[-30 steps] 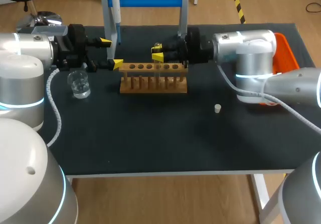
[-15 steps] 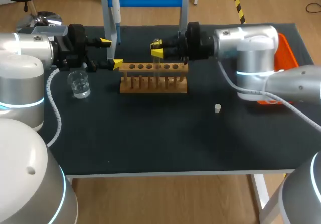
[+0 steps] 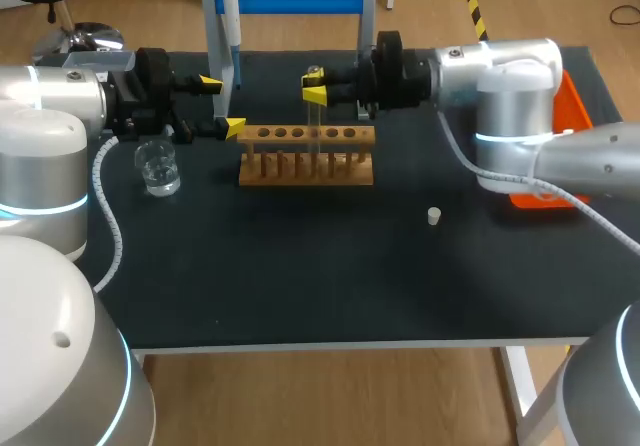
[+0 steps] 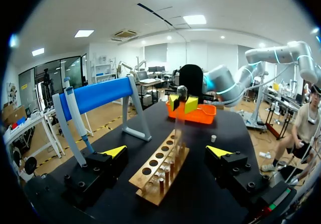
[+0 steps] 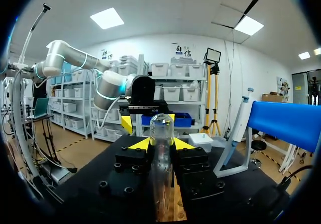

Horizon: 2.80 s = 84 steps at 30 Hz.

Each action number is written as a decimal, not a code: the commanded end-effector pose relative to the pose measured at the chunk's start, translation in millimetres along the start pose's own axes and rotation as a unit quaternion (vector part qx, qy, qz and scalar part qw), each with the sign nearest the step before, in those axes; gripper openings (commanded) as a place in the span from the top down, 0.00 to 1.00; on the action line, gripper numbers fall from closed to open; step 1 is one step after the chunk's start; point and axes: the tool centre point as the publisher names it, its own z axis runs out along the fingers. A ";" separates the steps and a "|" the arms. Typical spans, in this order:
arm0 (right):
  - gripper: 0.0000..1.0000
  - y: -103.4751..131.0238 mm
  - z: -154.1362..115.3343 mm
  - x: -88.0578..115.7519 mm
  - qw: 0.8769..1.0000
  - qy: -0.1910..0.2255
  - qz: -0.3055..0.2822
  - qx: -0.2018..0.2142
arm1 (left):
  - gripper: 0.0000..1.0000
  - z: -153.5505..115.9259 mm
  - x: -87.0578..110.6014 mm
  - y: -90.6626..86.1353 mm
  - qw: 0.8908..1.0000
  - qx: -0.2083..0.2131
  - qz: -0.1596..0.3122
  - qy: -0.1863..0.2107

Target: Invert the test tube, pick up the pipette, mount the tip to pipette, aspirate from beaker and dispense into the tube, eject the tip, return the pipette, and cap with the stopper.

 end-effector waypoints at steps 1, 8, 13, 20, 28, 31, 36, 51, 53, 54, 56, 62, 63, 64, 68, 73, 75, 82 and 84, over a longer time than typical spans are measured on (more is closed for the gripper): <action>1.00 10.2 -2.3 3.8 1.000 -0.003 0.000 0.004 | 0.00 0.1 0.7 0.1 1.000 0.000 0.000 -0.001; 1.00 27.2 -3.0 7.5 1.000 -0.010 -0.003 0.000 | 0.00 0.1 0.7 0.1 1.000 0.000 0.000 -0.001; 1.00 41.6 -7.7 15.9 1.000 -0.014 -0.001 0.002 | 0.00 0.1 0.7 0.1 1.000 0.000 0.000 -0.001; 1.00 49.2 -11.5 22.2 1.000 -0.023 -0.004 0.005 | 0.00 0.1 0.7 0.1 1.000 0.000 0.000 -0.001; 1.00 49.2 -11.5 22.2 1.000 -0.023 -0.004 0.005 | 0.00 0.1 0.7 0.1 1.000 0.000 0.000 -0.001; 1.00 49.2 -11.5 22.2 1.000 -0.023 -0.004 0.005 | 0.00 0.1 0.7 0.1 1.000 0.000 0.000 -0.001; 1.00 45.5 -18.2 19.6 0.997 -0.030 0.074 0.010 | 0.00 0.1 0.7 0.1 1.000 0.000 0.000 -0.001; 1.00 43.1 -43.0 13.5 0.864 -0.035 0.500 0.038 | 0.00 0.1 0.7 0.1 1.000 0.000 0.000 -0.001; 1.00 41.7 -43.0 14.0 0.841 -0.032 0.540 0.027 | 0.00 0.1 0.7 0.1 1.000 0.000 0.000 -0.001; 1.00 41.1 -42.8 14.3 0.828 -0.031 0.560 0.024 | 0.00 0.1 0.7 0.1 1.000 0.000 0.000 -0.001; 1.00 39.7 -41.5 14.7 0.790 -0.032 0.612 0.013 | 0.00 0.1 0.7 0.1 1.000 0.000 0.000 -0.001; 1.00 40.3 -40.9 13.9 0.777 -0.033 0.629 -0.004 | 0.00 0.1 0.7 0.1 1.000 0.000 0.000 -0.001; 1.00 40.3 -40.9 13.9 0.777 -0.033 0.629 -0.004 | 0.00 0.1 0.7 0.1 1.000 0.000 0.000 -0.001; 1.00 40.3 -40.9 13.9 0.777 -0.033 0.629 -0.004 | 0.00 0.1 0.7 0.1 1.000 0.000 0.000 -0.001; 1.00 40.3 -40.9 13.9 0.777 -0.033 0.629 -0.004 | 0.00 0.1 0.7 0.1 1.000 0.000 0.000 -0.001; 1.00 39.4 -40.4 15.2 0.779 -0.028 0.626 0.002 | 0.00 0.1 0.7 0.1 1.000 0.000 0.000 -0.001; 1.00 38.2 -40.3 17.1 0.782 -0.019 0.622 0.001 | 0.00 0.1 0.7 0.1 1.000 0.000 0.000 -0.001; 1.00 38.2 -42.4 20.9 0.786 0.005 0.619 -0.003 | 0.00 0.1 0.7 0.1 1.000 0.000 0.000 -0.001; 1.00 37.3 -43.6 21.1 0.772 0.013 0.635 -0.010 | 0.00 0.1 0.7 0.1 1.000 0.000 0.000 -0.001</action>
